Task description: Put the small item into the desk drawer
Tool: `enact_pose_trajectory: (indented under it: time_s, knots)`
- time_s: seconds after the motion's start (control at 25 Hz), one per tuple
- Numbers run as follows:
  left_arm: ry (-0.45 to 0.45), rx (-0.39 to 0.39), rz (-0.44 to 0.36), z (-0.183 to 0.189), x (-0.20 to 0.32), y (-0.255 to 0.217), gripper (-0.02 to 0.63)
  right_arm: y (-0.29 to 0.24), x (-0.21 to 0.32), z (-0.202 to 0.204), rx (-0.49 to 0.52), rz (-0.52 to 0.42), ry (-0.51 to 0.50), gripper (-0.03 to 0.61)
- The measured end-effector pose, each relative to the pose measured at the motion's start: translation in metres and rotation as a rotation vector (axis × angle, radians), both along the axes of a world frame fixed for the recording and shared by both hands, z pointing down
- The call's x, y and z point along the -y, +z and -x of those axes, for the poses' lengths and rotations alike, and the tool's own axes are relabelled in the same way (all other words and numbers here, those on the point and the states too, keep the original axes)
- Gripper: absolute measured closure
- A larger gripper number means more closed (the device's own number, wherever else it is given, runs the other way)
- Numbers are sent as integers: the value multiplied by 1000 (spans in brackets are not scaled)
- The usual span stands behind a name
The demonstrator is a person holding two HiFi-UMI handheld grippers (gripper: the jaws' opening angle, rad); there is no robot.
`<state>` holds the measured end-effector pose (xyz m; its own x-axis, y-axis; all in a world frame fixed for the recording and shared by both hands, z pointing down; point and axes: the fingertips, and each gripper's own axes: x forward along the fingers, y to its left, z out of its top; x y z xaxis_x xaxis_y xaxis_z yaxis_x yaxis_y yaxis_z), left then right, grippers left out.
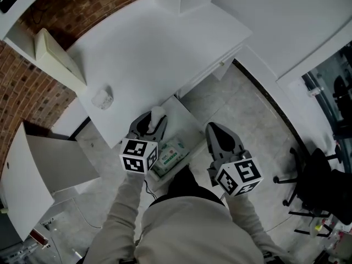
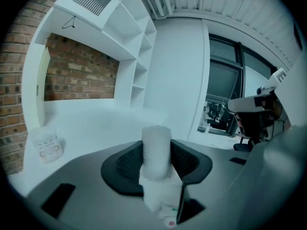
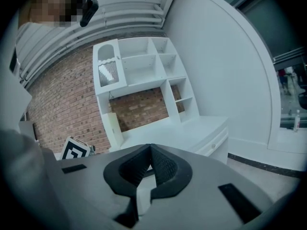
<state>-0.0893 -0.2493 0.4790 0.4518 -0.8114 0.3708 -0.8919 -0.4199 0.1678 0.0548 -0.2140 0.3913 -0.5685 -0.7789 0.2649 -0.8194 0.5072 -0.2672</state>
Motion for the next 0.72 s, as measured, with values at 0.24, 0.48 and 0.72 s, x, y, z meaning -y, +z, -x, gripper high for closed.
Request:
enact_pose_trajectory:
  time_s: [0.24,0.48,0.72]
  knots:
    - [50,79,73,-16,4,44,431,8,2,-12,-8,16,31,551]
    - [98,138,142,-28,5,82,432,10,5,-19,-13,25,46,551]
    - [158,217,218,-38,6,124,431,16,6,-25,-18,36,58,551]
